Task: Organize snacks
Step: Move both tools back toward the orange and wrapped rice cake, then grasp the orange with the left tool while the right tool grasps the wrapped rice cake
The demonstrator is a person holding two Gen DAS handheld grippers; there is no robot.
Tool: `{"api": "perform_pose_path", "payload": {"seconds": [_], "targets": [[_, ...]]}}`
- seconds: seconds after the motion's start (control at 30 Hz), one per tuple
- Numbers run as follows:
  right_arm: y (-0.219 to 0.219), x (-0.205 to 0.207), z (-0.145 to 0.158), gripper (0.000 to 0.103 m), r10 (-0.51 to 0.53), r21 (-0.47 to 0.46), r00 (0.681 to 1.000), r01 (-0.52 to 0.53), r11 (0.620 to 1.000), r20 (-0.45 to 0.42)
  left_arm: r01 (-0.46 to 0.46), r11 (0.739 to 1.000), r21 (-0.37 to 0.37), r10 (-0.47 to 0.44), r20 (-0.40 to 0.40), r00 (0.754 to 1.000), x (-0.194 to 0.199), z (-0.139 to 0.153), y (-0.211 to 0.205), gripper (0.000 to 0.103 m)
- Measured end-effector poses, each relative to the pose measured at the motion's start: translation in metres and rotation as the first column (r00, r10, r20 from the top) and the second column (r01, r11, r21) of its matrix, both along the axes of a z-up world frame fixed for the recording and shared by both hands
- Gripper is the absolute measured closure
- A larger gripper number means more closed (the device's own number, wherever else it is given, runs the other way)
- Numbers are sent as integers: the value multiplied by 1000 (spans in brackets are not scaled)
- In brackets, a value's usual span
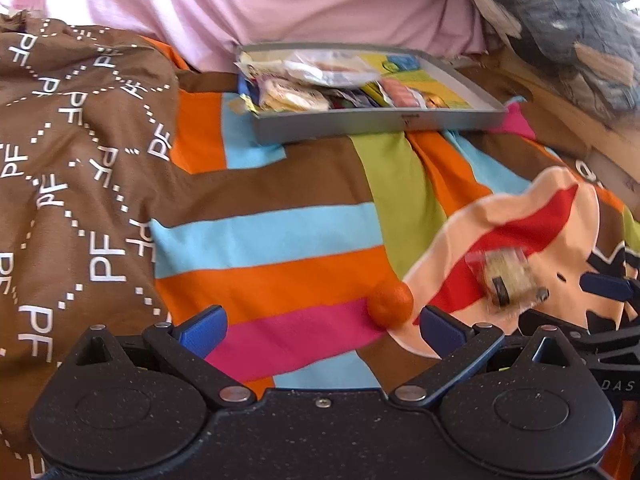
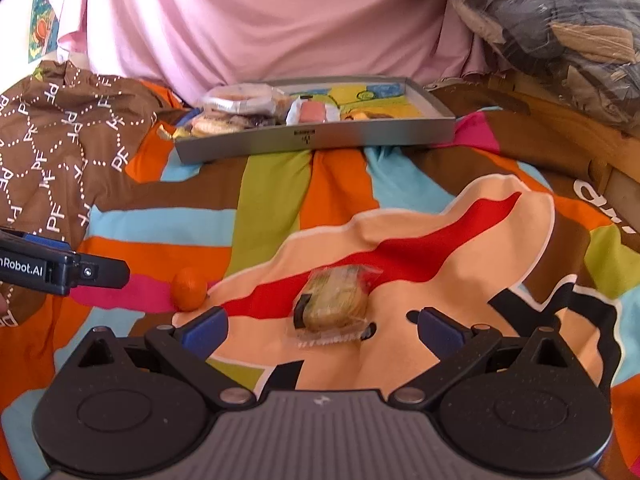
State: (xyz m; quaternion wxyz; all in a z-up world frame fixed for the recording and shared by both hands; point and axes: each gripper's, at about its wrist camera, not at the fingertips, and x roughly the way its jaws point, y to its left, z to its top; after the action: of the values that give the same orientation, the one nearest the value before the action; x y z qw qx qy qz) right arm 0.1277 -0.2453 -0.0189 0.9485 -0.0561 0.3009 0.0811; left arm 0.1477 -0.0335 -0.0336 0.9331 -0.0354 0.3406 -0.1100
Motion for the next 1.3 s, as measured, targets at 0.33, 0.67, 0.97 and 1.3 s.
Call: {"api": "perform_pose_path", "payload": {"seconds": [0.33,0.67,0.97,1.3], "targets": [[4,6,-8,0,-6,-30,1000,5,1000,-29,32,999,20,-32,-30,999,8,-9,-5,1],[10,13,-13,0,-18,-85,1000,17,996,-14,73,996,49,-71,-36,997,22,-18,-13,1],[15,29,-15,0,28,-132,1000,-29,991,-9,155,984,84,-157,9,988,32,-22,-27,1],[10,65,-19,6,87,-150,995,-93,984,-49,278,958,74,-280,13,960,43,-35,-37,10]]}}
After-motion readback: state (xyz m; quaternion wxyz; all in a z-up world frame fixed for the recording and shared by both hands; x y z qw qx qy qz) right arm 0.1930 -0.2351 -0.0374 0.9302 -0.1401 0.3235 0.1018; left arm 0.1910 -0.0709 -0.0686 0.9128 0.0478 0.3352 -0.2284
